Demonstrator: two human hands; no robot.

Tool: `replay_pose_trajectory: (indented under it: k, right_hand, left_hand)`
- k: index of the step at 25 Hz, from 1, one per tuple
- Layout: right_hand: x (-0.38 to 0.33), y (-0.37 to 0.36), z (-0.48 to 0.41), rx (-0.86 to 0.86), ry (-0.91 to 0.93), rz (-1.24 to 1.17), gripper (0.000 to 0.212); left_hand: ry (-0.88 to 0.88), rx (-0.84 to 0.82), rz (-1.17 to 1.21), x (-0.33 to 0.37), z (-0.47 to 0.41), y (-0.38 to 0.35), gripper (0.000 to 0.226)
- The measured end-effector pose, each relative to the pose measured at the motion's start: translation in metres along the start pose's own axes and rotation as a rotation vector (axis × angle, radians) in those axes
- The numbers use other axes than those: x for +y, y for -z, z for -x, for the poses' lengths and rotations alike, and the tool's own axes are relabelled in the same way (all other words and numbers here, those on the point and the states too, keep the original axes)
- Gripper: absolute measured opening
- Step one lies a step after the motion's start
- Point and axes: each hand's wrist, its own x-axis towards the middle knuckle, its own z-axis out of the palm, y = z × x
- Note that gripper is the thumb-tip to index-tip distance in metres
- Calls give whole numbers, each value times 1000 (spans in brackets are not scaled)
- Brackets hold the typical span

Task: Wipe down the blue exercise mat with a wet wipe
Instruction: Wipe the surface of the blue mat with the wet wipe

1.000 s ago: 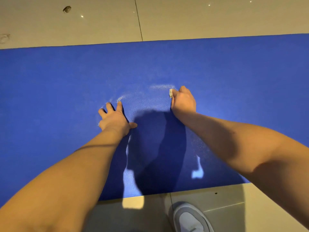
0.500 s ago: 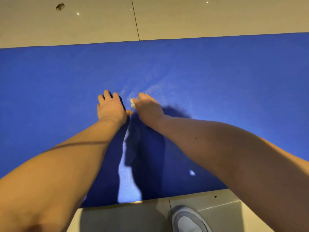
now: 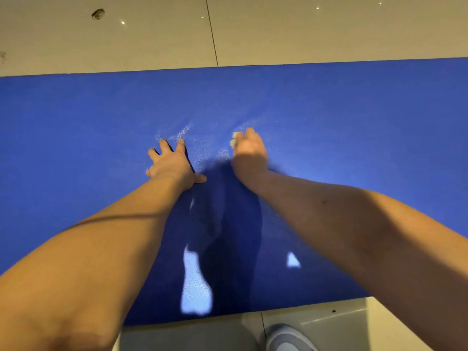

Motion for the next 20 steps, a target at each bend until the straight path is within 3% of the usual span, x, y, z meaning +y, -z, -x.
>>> replay_pose_trajectory:
  k: [3,6,8,10,13,17,20]
  right_hand:
    - [-19,-20,6,-92,125,-74,27]
    - [-13,-5,1,-25,304,-28,17]
    - [12,-1,-9,-66,253,76,4]
    - [49,8,-21,-17,91,104,16]
    - [79,9,-31,20,-119,119,11]
    - [55,3,-41,45,-193,-32,14]
    - [12,-12,-42,0,-124,-149,13]
  left_hand:
    - [-4,-10,-23,-2,0,1,123]
    - [15,11,40,0,-1,2,110]
    - [32,30,84,5,-4,-2,101]
    - [61,43,92,11,-4,-4,95]
    - [49,90,28,20,-9,3,104]
    - [-8,32,54,14,-18,12,126]
    - [-8,-16,45,11,-22,14,132]
